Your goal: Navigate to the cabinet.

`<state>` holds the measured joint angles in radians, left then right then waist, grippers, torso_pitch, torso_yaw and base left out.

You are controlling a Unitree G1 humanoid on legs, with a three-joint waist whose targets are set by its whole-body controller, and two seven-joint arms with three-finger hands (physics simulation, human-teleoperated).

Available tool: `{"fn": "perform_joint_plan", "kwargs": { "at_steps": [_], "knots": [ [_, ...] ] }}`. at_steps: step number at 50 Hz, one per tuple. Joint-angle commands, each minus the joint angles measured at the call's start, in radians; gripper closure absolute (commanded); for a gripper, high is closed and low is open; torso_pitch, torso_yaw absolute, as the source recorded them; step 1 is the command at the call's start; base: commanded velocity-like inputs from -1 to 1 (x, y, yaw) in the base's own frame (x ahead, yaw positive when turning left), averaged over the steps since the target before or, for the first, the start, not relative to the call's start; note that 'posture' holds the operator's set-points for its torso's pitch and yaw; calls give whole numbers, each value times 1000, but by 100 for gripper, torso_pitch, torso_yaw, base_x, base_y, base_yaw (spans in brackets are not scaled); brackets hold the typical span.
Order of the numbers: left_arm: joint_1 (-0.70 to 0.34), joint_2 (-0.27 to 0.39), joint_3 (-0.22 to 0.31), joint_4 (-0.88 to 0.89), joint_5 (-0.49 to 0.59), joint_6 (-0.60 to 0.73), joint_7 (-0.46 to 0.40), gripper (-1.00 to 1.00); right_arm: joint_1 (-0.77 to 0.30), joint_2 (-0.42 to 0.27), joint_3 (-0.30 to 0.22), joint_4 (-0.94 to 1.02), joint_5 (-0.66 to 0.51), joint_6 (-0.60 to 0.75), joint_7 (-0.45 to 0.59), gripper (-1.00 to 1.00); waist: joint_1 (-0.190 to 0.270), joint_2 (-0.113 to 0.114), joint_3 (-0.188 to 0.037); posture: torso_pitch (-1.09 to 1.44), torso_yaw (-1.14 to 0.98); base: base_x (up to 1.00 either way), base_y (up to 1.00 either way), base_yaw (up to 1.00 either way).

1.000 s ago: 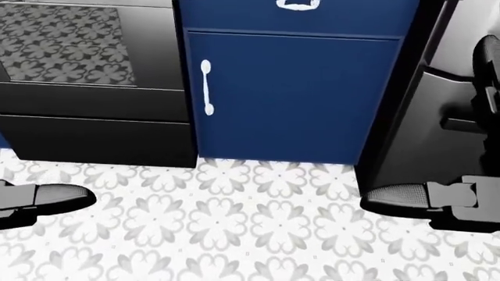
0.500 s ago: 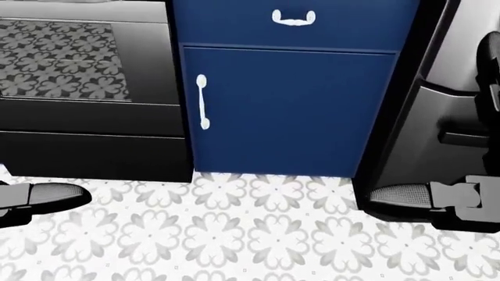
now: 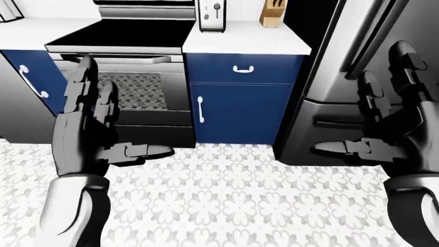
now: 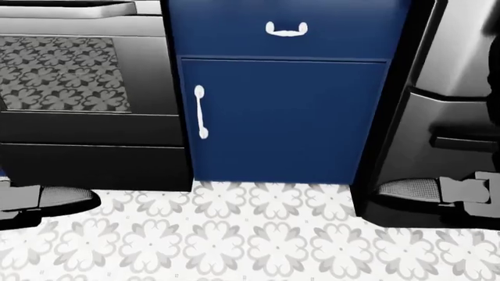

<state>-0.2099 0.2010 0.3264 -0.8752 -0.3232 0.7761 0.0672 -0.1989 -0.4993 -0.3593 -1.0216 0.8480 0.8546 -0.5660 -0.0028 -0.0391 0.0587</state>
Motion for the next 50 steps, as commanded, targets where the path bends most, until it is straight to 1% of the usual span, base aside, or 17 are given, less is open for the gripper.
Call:
{"fn": "perform_joint_plan", "kwargs": {
  "at_steps": [1, 6, 9, 10, 12, 17, 22, 24, 26, 29, 37, 39, 40, 41, 42, 44, 50],
  "knots": [
    [-18, 11, 20, -21, 8, -32, 4, -100, -19, -13, -8, -26, -1, -33, 5, -100, 5, -5, -13, 0, 0, 20, 0, 0],
    [-16, 11, 22, -28, 6, -26, 5, -100, -14, -15, -5, -26, -1, -39, 4, -100, 2, 46, 4, 0, 0, 23, 0, 0],
    [-15, 10, 22, -22, 7, -33, 3, -100, -17, -21, -9, -26, 10, -38, -4, -100, 4, 116, -15, 0, 0, 23, -1, 0],
    [-15, 10, 24, -23, 6, -32, 2, -100, -16, -24, -9, -26, 13, -39, -7, -100, 9, 84, -8, 0, 0, 24, -1, 0],
    [-13, 10, 24, -22, 7, -34, 3, -100, -13, -19, -7, -26, 3, -42, 1, -100, 10, 93, -16, 0, 0, 24, -2, 0],
    [-13, 12, 26, -30, 4, -23, 0, -100, -12, -28, -10, -26, 12, -48, -8, -100, 19, 65, 0, 0, 0, 46, -11, 0],
    [-14, 11, 20, -24, 9, -29, -1, -100, -16, -15, -11, -26, -2, -39, 6, -100, 43, 25, -14, 0, 0, 60, -16, 0],
    [-15, 11, 21, -24, 8, -28, -2, -100, -19, -14, -15, -26, 3, -35, 5, -100, 51, 0, -22, 0, 0, 60, -16, 0],
    [-16, 12, 20, -23, 9, -28, -1, -100, -18, -12, -10, -26, -3, -35, 7, -100, 46, -58, -38, 0, 0, 61, -18, 0],
    [-22, 14, 22, -30, 4, -15, 2, -100, -21, -8, -13, -26, -5, -29, 10, -100, 30, -41, -10, 0, 0, 60, -18, 0],
    [-22, 14, 17, -21, 10, -25, -1, -100, -26, -17, -18, -26, 10, -28, -1, -100, -7, 17, -21, 0, 0, 60, -18, 0],
    [-21, 13, 17, -20, 11, -27, -2, -100, -25, -11, -17, -26, 1, -27, 6, -100, -7, 49, -31, 0, 0, 61, -18, 0],
    [-22, 13, 18, -26, 9, -19, 0, -100, -27, -12, -19, -26, 4, -25, 5, -100, 2, 90, -43, 0, 0, 60, -18, 0],
    [-23, 14, 19, -28, 9, -17, 1, -100, -27, -13, -20, -26, 7, -26, 4, -100, 7, 51, -5, 0, 0, 61, -18, 0],
    [-24, 14, 19, -27, 9, -18, 1, -100, -28, -14, -20, -26, 9, -25, 2, -100, 0, 68, 23, 0, 0, 60, -18, 0],
    [-22, 13, 21, -27, 7, -19, 1, -100, -24, -13, -19, -26, 4, -29, 5, -100, 18, 74, -13, 0, 0, 60, -18, 0],
    [-20, 11, 19, -18, 11, -28, 0, -100, -22, -5, -16, -26, -9, -28, 13, -100, 46, 53, -18, 0, 0, 61, -18, 0]
  ]
}}
